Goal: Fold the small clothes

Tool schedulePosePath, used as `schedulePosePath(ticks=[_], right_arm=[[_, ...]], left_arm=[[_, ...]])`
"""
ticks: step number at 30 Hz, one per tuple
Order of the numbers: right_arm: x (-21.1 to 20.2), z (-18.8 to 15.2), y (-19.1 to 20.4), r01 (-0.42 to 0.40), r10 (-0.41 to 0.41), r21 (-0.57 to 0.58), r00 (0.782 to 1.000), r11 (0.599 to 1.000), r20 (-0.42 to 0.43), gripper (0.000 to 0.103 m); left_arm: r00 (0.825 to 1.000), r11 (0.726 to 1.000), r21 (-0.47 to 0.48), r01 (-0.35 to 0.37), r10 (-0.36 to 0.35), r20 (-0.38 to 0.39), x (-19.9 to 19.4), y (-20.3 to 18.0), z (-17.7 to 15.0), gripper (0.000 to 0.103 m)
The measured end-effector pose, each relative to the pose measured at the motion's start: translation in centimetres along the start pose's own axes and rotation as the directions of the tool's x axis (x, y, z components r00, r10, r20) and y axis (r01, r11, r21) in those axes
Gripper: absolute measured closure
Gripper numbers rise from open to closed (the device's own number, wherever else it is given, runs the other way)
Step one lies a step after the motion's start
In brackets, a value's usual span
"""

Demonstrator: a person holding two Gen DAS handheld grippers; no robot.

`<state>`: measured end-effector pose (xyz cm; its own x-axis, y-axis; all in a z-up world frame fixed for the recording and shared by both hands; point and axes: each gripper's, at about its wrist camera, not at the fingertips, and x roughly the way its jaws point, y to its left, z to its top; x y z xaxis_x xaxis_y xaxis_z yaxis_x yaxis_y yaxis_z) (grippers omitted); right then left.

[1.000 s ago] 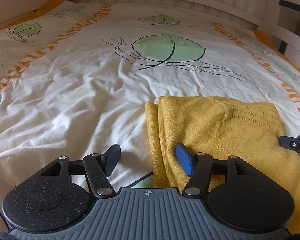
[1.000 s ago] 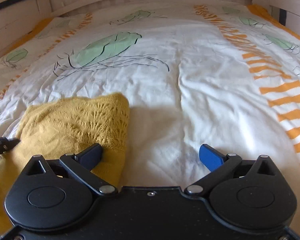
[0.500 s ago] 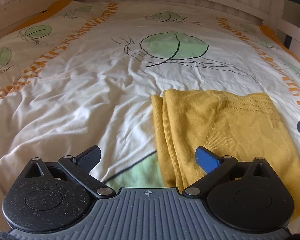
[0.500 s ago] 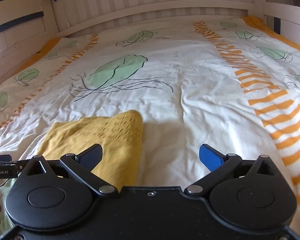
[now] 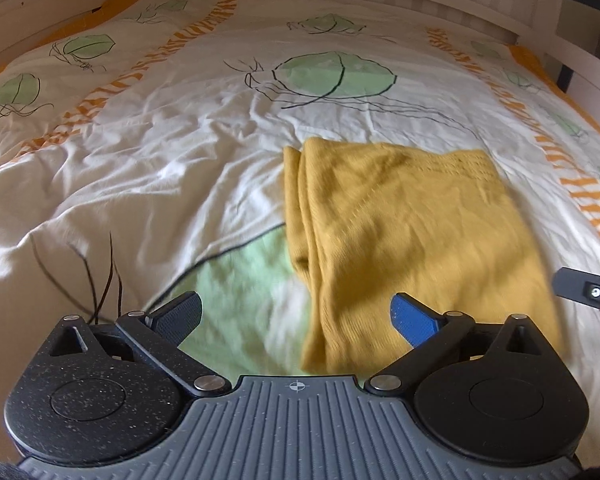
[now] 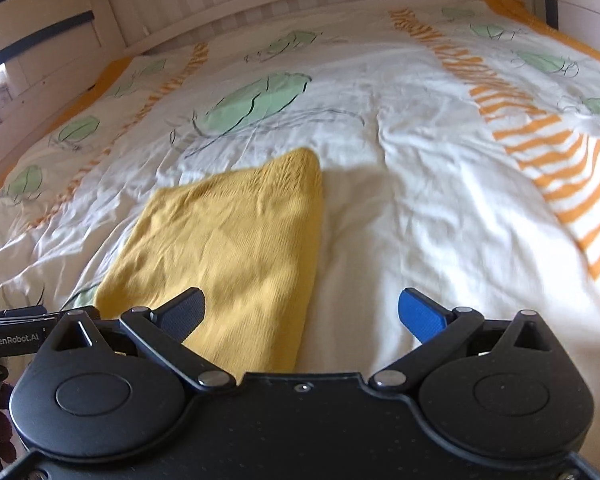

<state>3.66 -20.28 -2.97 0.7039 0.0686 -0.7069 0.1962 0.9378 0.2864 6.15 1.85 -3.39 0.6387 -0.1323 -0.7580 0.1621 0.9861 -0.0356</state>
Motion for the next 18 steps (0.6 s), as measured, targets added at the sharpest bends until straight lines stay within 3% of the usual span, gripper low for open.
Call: schedulePosePath(ticks=[7, 16, 18], right_arm=[[-2.7, -1.2, 0.8, -0.016, 0.016, 0.009, 1.000, 1.000, 0.003, 0.000], [-5.2, -2.2, 1.9, -0.024, 0.025, -0.046, 1.000, 0.999, 0.016, 0.001], [-5.6, -2.3, 2.0, -0.024, 0.025, -0.045, 0.999, 0.999, 0.026, 0.001]], left_arm=[[0.995, 0.998, 0.007, -0.067, 0.068, -0.067, -1.8, -1.4, -0.8, 0.002], [0.983, 0.983, 0.063, -0.171, 0.175, -0.053, -3.9, -2.7, -1.0, 0.002], [0.985, 0.985, 0.061, -0.161, 0.164, -0.054, -4.2, -2.8, -1.0, 0.002]])
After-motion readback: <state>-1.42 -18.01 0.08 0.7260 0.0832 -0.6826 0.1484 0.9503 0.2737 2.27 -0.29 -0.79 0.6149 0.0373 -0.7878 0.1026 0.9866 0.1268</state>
